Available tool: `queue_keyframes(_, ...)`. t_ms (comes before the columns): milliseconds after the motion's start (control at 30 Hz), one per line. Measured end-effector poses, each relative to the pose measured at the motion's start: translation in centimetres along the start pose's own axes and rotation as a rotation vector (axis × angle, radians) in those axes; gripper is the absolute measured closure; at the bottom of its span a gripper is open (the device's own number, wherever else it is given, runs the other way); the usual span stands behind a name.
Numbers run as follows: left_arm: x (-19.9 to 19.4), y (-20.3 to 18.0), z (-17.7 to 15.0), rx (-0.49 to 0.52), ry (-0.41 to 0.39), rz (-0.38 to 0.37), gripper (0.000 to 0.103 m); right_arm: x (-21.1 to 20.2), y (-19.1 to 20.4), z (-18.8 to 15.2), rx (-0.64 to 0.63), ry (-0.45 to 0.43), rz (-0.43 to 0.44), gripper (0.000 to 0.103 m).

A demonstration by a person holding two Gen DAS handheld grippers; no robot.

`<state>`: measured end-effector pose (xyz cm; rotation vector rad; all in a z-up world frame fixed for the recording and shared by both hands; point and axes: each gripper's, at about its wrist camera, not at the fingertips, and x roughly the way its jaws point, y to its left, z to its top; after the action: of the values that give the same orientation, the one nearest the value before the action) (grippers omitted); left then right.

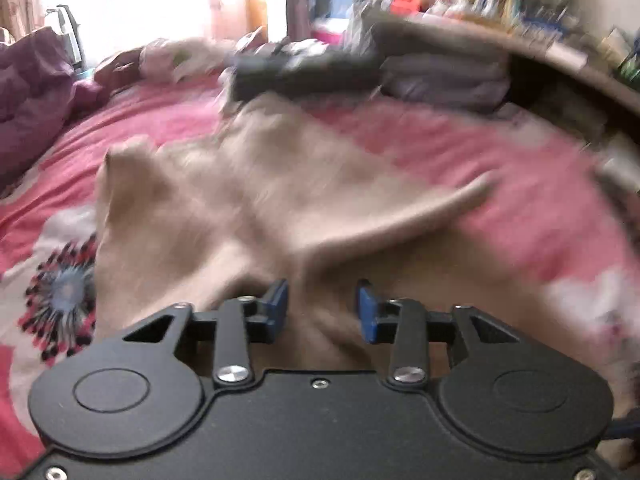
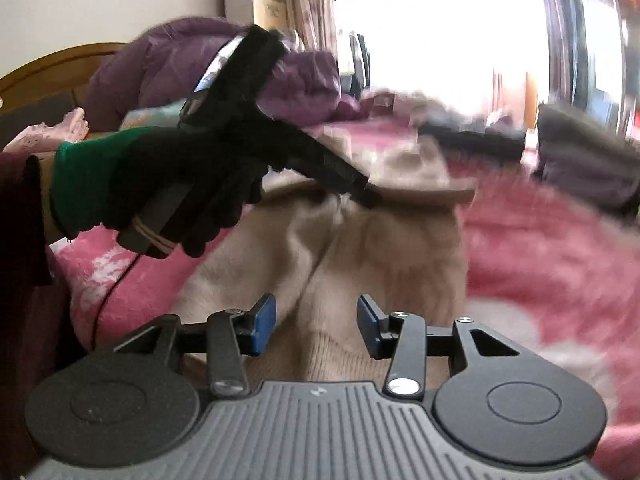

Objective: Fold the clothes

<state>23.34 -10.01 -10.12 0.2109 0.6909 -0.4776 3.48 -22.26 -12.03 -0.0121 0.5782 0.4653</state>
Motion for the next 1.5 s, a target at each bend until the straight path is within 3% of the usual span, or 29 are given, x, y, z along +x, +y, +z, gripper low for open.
queue_keyframes(100, 0.7, -0.2, 0.0, 0.051, 0.012, 0.041, 0.069, 2.0, -0.2, -0.2, -0.004, 0.107, 0.04, 0.055)
queue_keyframes(133, 0.0, 0.5, 0.5, 0.008, 0.021, -0.014, 0.07, 1.9, -0.2, 0.1, -0.01, 0.11, 0.045, 0.055)
queue_keyframes(233, -3.7, 4.4, 2.4, -0.142, -0.075, -0.228, 0.039, 1.1, -1.3, 0.9, 0.056, 0.074, 0.074, 0.056)
queue_keyframes(300, -3.6, 6.2, 3.4, -0.179, -0.108, -0.148, 0.041, 0.7, -2.0, 1.2, 0.111, 0.027, 0.081, 0.056)
queue_keyframes(433, 1.3, 9.4, 4.5, -0.355, -0.062, -0.179, 0.045, 1.6, -2.5, 1.6, 0.139, -0.011, 0.081, 0.056)
queue_keyframes(500, 3.8, 9.7, 4.8, -0.372, -0.033, -0.174, 0.053, 2.4, -2.7, 1.6, 0.15, 0.002, 0.091, 0.056)
queue_keyframes(533, 4.9, 9.6, 4.9, -0.376, -0.016, -0.176, 0.061, 2.8, -2.8, 1.6, 0.156, 0.009, 0.096, 0.056)
queue_keyframes(567, 6.0, 9.6, 4.9, -0.379, 0.001, -0.177, 0.081, 3.2, -2.9, 1.6, 0.161, 0.016, 0.101, 0.056)
queue_keyframes(633, 7.0, 8.8, 5.1, -0.317, 0.002, -0.195, 0.09, 3.6, -2.8, 1.6, 0.169, 0.02, 0.109, 0.055)
queue_keyframes(700, 5.5, 7.6, 6.1, -0.216, -0.087, -0.191, 0.091, 3.8, -2.8, 1.8, 0.172, 0.011, 0.116, 0.055)
queue_keyframes(733, 5.0, 7.7, 6.6, -0.215, -0.114, -0.202, 0.091, 3.9, -2.7, 1.9, 0.166, 0.013, 0.118, 0.055)
queue_keyframes(867, 7.3, 7.9, 5.5, -0.186, -0.023, -0.116, 0.091, 4.3, -2.2, 2.1, 0.109, 0.049, 0.122, 0.05)
queue_keyframes(933, 7.6, 8.2, 5.3, -0.213, -0.021, -0.131, 0.086, 4.5, -1.9, 2.2, 0.081, 0.068, 0.124, 0.051)
queue_keyframes(967, 7.0, 8.2, 5.7, -0.2, -0.021, -0.111, 0.078, 4.6, -1.8, 2.3, 0.067, 0.077, 0.125, 0.051)
queue_keyframes(1067, 4.6, 7.8, 6.7, -0.149, -0.074, -0.079, 0.077, 4.1, -1.0, 2.4, 0.019, 0.052, 0.116, 0.052)
queue_keyframes(1233, 2.6, 6.4, 6.3, -0.079, -0.065, -0.194, 0.077, 2.9, -0.5, 2.4, 0.014, -0.032, 0.109, 0.051)
queue_keyframes(1333, 4.1, 4.3, 4.9, -0.013, 0.014, -0.225, 0.077, 4.6, -1.0, 1.8, 0.02, 0.106, 0.121, 0.04)
queue_keyframes(1400, 5.7, 3.6, 2.9, -0.008, -0.01, -0.195, 0.077, 4.5, -1.2, 1.7, 0.029, 0.116, 0.12, 0.041)
queue_keyframes(1500, 3.2, 4.9, 3.6, -0.088, -0.063, -0.205, 0.077, 3.4, -1.4, 1.9, 0.046, 0.068, 0.104, 0.047)
